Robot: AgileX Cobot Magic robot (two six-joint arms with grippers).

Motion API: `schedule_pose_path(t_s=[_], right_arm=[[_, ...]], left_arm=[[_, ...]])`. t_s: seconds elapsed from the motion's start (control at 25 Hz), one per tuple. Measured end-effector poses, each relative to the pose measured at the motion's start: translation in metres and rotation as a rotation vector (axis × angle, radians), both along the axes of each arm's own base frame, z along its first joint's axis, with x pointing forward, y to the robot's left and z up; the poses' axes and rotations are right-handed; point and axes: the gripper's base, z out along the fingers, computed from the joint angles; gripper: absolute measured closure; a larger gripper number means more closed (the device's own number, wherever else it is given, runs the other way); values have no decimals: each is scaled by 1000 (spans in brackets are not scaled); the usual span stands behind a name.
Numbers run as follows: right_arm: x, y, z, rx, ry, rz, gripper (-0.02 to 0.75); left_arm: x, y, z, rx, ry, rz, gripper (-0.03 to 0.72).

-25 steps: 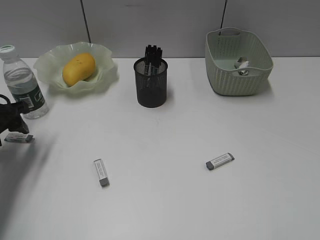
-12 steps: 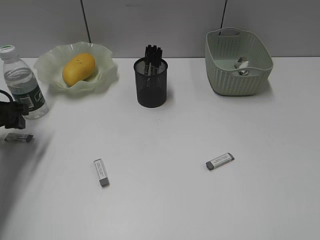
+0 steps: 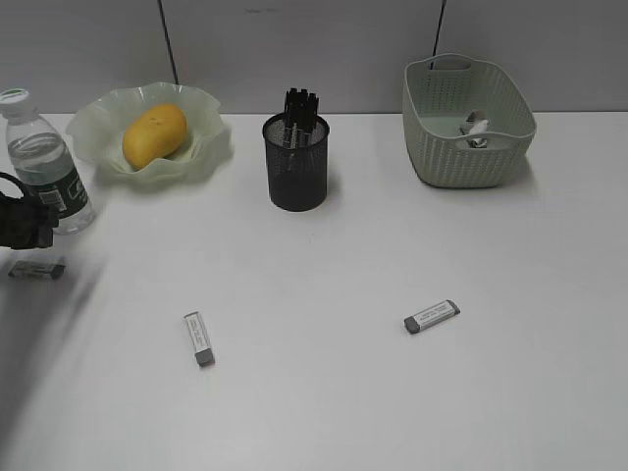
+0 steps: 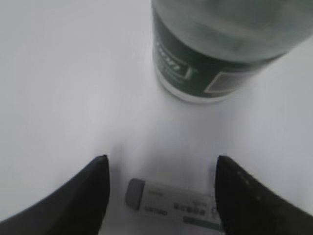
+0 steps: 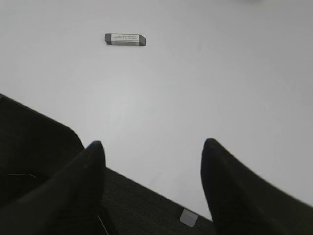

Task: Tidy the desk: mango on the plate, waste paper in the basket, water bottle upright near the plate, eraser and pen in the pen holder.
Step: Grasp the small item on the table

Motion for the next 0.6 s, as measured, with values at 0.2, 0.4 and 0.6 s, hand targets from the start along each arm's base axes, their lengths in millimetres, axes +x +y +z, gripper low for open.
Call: schedule_pose_path(t_s=[0.2,0.4,0.6], right_arm=[[0,0,0,0,0,0,246],[0,0,0,1,0,0,246],[0,0,0,0,-1,-1,246]], left_arm=[[1,0,-6,8,13,-14,175],[-3,2,-8,-3,87,38,173],[1,0,-3,-72,115,134,154]])
